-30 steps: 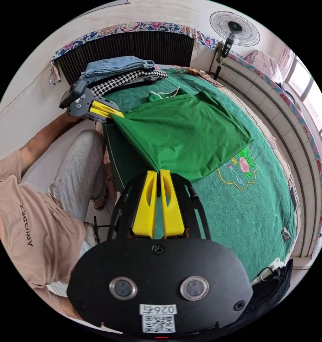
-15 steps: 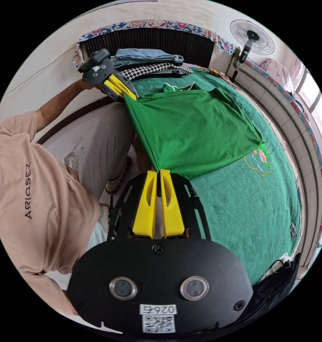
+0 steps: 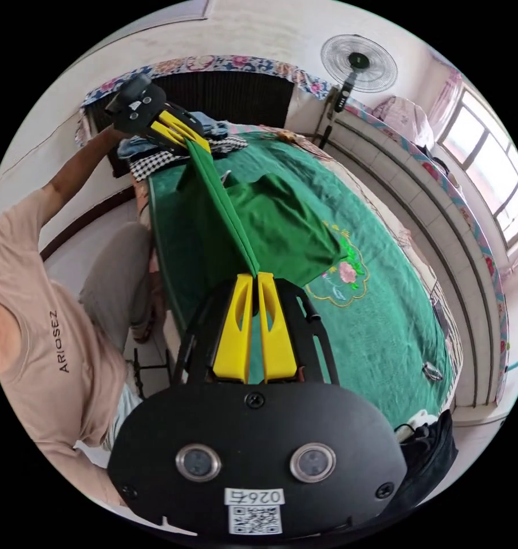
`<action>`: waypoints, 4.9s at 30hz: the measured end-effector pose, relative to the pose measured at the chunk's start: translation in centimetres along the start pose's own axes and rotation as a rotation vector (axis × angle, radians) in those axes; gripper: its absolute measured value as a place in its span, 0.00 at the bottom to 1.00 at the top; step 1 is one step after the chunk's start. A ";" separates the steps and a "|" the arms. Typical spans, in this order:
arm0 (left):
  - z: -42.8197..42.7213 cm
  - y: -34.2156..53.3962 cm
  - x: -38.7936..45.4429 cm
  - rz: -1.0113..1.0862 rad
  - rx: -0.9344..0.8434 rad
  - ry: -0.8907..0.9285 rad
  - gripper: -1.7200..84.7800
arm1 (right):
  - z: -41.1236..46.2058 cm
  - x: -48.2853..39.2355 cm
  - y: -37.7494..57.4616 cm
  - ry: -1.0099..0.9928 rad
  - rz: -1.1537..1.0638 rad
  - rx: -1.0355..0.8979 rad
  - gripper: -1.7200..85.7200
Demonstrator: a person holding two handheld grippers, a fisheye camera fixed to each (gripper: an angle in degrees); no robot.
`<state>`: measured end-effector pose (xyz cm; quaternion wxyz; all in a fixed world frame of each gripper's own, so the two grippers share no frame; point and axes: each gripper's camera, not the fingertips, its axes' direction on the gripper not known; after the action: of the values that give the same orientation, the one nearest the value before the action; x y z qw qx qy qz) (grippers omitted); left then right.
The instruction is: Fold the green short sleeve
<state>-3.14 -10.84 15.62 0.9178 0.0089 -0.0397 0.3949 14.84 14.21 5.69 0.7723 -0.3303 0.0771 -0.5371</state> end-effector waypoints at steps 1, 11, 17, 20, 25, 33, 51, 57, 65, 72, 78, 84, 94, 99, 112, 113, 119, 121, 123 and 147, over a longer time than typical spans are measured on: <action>1.9 -1.4 -2.3 -0.014 -0.014 0.021 0.02 | 0.9 2.6 -1.0 0.010 0.035 -0.009 0.00; 19.9 -8.5 -14.6 -0.087 -0.206 0.308 0.03 | 15.2 20.7 -7.7 -0.098 0.211 -0.226 0.00; 24.2 -9.2 -17.6 -0.122 -0.330 0.342 0.09 | 19.6 25.4 -8.0 -0.095 0.325 -0.235 0.05; 24.0 -7.8 -19.7 -0.194 -0.343 0.328 0.13 | 20.0 26.0 -6.9 -0.050 0.365 -0.240 0.10; 21.4 -2.9 -23.2 -0.384 -0.339 0.198 0.10 | 16.5 24.5 -3.4 0.126 0.424 -0.134 0.09; 19.4 3.1 -20.3 -0.575 -0.038 0.307 0.01 | 15.1 16.5 -0.8 0.178 0.332 0.110 0.01; -2.1 17.6 -2.1 -0.863 0.893 -0.047 0.01 | -2.8 3.1 16.6 0.399 0.396 0.740 0.01; -1.2 19.6 4.0 -0.806 0.967 0.400 0.01 | -3.6 -4.8 18.8 0.114 0.283 0.578 0.01; 3.4 15.9 15.5 -0.524 0.334 -0.195 0.10 | 3.8 -16.1 15.3 0.404 0.070 0.248 0.07; 8.1 15.4 18.9 -0.252 0.069 -0.373 0.16 | 10.9 -22.0 9.7 0.514 -0.149 0.067 0.10; 12.5 14.9 20.3 -0.060 -0.043 -0.402 0.20 | 17.0 -25.1 5.4 0.558 -0.265 -0.092 0.13; 14.9 14.2 21.0 -0.023 -0.125 -0.503 0.20 | 19.8 -27.8 3.5 0.653 -0.304 -0.081 0.13; 17.2 13.8 23.4 -0.069 -0.106 -0.579 0.15 | 22.8 -28.1 -0.7 0.661 -0.241 -0.089 0.14; 18.0 13.3 24.0 -0.096 -0.137 -0.642 0.17 | 24.1 -29.0 -2.0 0.709 -0.242 -0.091 0.15; 21.0 12.8 24.1 -0.097 -0.202 -0.603 0.05 | 29.7 -31.2 -3.8 0.937 -0.254 -0.123 0.01; 21.0 12.8 24.1 -0.094 -0.205 -0.595 0.05 | 29.9 -31.2 -4.0 0.950 -0.261 -0.122 0.01; 19.6 12.7 24.4 -0.059 -0.229 -0.562 0.03 | 26.3 -30.6 -4.9 0.876 -0.238 -0.066 0.00; 17.5 13.0 25.0 -0.065 -0.211 -0.573 0.03 | 23.6 -30.7 -5.5 0.888 -0.240 -0.038 0.00; 14.2 13.4 25.4 -0.086 -0.185 -0.595 0.03 | 20.6 -30.8 -5.9 0.898 -0.252 -0.012 0.00; -10.8 35.9 15.3 -0.574 -0.536 -0.614 0.03 | 5.4 -38.6 -31.7 0.352 -0.703 0.141 0.00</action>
<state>-18.00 25.44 5.54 0.9055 -0.1010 -0.4041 0.0814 -23.18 44.00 19.57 0.5370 -0.1858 0.0533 -0.8212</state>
